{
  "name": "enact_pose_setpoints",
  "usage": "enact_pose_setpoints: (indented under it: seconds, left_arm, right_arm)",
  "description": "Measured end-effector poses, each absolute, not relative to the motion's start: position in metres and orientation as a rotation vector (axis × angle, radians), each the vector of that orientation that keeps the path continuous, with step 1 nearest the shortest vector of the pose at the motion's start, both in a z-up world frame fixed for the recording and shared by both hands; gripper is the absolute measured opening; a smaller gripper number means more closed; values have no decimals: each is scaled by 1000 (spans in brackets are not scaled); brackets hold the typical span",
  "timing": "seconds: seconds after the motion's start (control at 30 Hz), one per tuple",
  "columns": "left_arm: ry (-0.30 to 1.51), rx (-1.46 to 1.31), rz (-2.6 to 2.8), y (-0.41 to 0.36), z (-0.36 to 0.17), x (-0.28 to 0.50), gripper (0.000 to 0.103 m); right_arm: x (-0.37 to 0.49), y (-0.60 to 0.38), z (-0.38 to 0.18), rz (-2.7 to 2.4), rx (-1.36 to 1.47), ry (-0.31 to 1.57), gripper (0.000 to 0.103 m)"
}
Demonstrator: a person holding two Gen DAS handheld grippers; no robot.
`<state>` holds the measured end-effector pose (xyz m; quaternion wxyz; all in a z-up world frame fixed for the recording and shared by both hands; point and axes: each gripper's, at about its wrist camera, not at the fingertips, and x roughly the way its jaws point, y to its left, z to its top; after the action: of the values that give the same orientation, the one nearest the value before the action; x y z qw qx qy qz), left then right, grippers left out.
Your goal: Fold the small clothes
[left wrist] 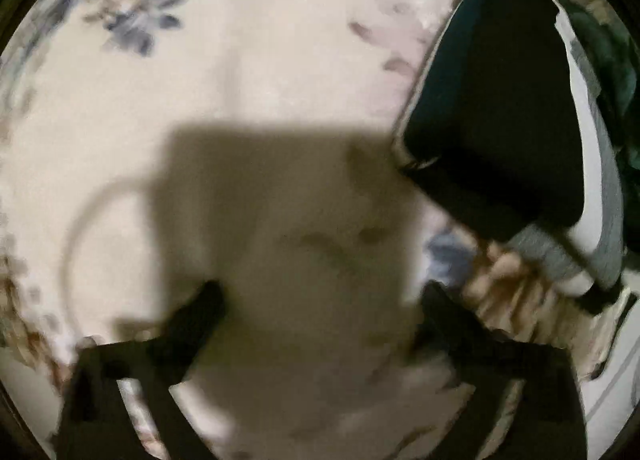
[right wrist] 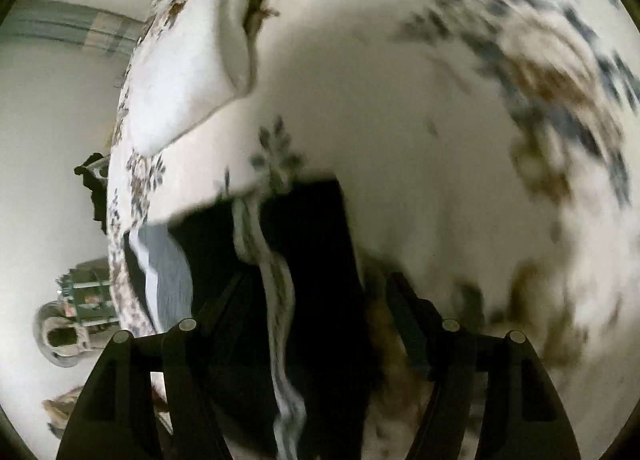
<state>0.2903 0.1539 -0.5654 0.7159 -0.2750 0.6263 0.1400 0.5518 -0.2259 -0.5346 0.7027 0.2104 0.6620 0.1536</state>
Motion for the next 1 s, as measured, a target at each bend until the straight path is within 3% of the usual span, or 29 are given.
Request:
enact_pose_setpoints:
  seconds: [0.07,0.1,0.13,0.23,0.33,0.4,0.47,0.53,0.77,0.8,0.83,0.87,1.0]
  left_arm:
    - [1419,-589,388,152,-572,299,103]
    - [1436,-561,410,148,-574,303,103]
    - [1454,-522,434,144,-576,307,103]
    - [1485,-519,485,145,-579,314,103]
    - [1482,-534,477,149,-573,314,103]
    - [1471,-534,462,151,-566,311,103]
    - [1460,-531,457,154,-556,306,103]
    - [1436,-514,459,157,-541,303,103]
    - [1338,-541,477,179,-494,303,103]
    - [1328,-561,481,184,-489,299,103]
    - [1314,-606,475,189,-488,300,103]
    - [1310,-642,464,200,-486,295,103]
    - [1245,-954,340,195,-479,315,103]
  right_arm:
    - [567,-221,-540,359,457,1479,71]
    - [575,-219,-547,357,454,1484,60]
    - [577,-210,-548,369,447,1478,18]
    - [583,-193,-539,301,408,1444,10]
    - [596,-205,-527,184,396,1404,10]
    - [602,-214,-537,193,455,1472,13]
    - [600,-220,-539,257,533,1539,30]
    - [588,-227,-530,296,531,1546,60]
    - [484,-249,-557,323,608,1778,63]
    - [468,-251,-566,317,651,1805,60]
    - [460,-252,-569,314,679,1794,28]
    - [451,-255,-569,303,706,1759,7]
    - [427,-262,-545,262,735,1647,4]
